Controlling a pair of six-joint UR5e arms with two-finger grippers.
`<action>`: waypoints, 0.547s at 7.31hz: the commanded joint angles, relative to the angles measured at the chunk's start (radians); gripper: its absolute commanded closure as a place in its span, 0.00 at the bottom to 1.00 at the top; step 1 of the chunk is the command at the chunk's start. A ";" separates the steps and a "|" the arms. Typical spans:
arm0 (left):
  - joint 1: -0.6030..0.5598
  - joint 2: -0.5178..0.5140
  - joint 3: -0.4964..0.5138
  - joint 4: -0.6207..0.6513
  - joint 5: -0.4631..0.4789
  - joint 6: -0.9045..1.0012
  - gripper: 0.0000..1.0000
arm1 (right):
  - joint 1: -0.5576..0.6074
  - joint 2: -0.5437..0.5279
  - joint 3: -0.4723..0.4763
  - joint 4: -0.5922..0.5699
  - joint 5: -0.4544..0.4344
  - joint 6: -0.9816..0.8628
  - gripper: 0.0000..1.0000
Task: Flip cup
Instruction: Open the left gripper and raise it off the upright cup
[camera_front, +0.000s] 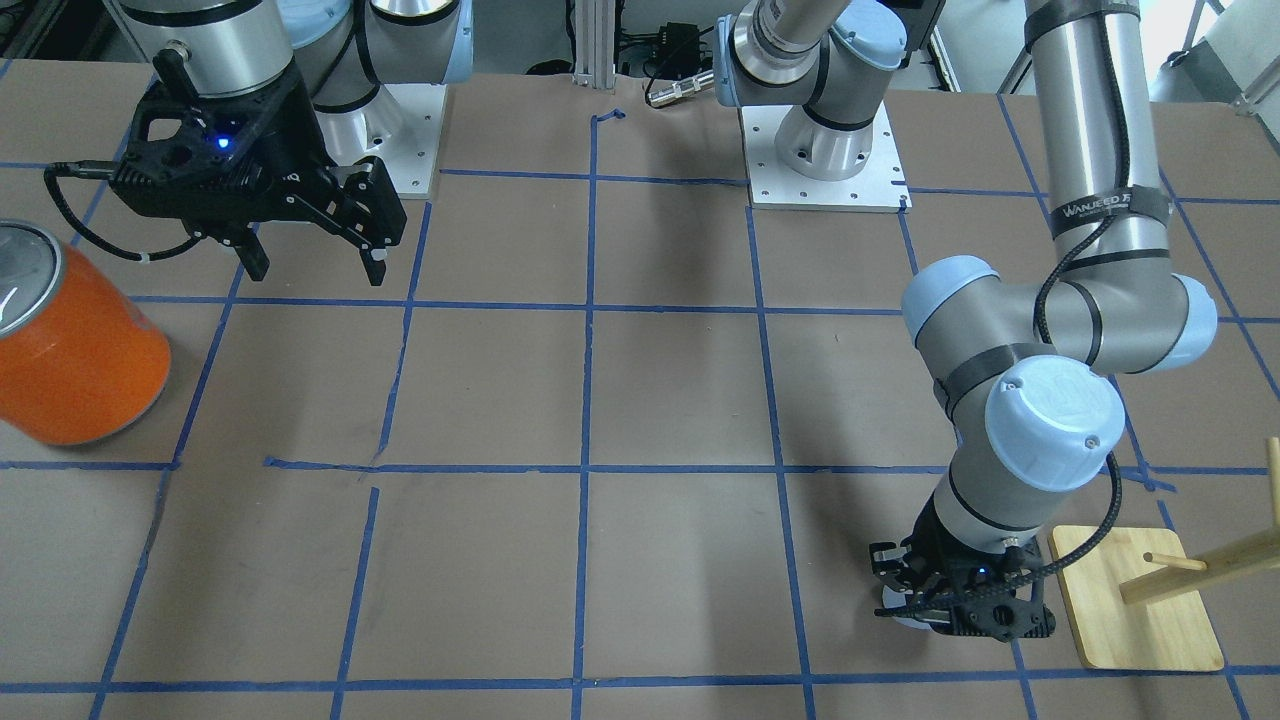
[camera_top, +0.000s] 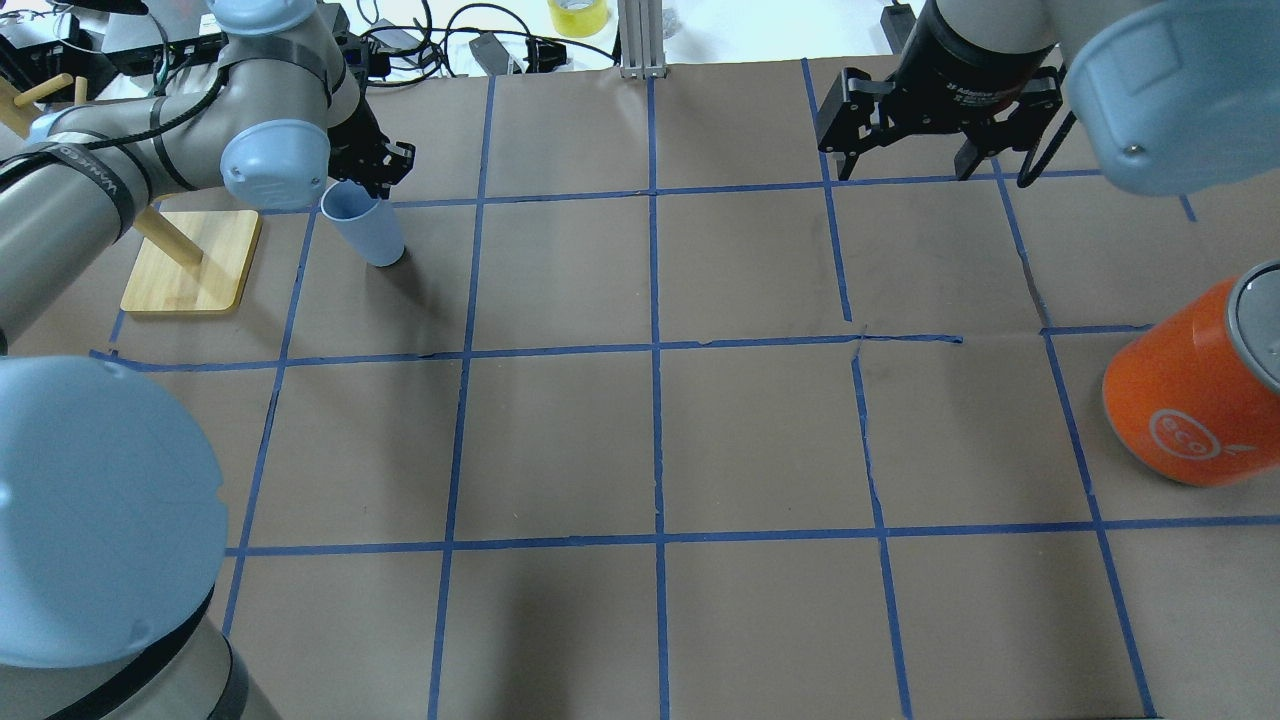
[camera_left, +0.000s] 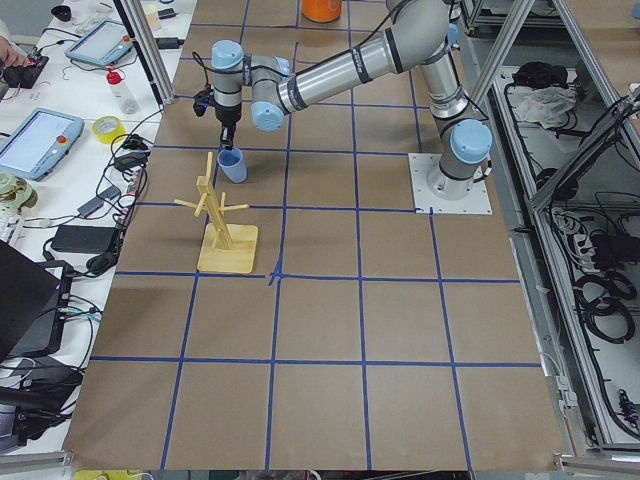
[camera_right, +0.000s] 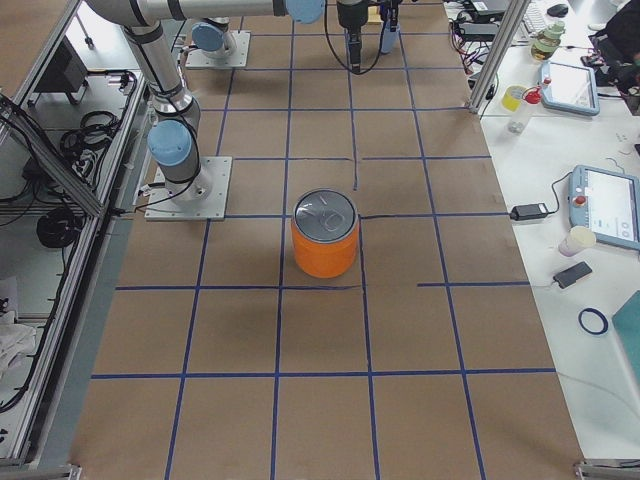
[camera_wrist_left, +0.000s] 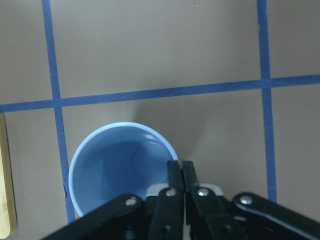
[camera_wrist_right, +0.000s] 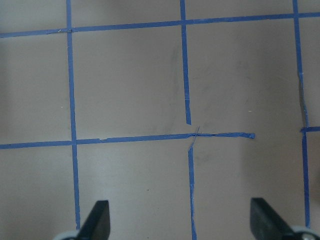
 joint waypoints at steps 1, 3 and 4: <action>-0.001 0.018 -0.015 0.000 -0.021 -0.029 0.29 | 0.000 0.000 0.000 0.001 0.002 -0.002 0.00; -0.009 0.074 0.001 -0.084 -0.061 -0.030 0.21 | 0.000 0.000 0.000 0.000 0.000 -0.002 0.00; -0.016 0.121 0.001 -0.182 -0.066 -0.041 0.19 | 0.000 0.000 0.000 0.000 0.000 0.000 0.00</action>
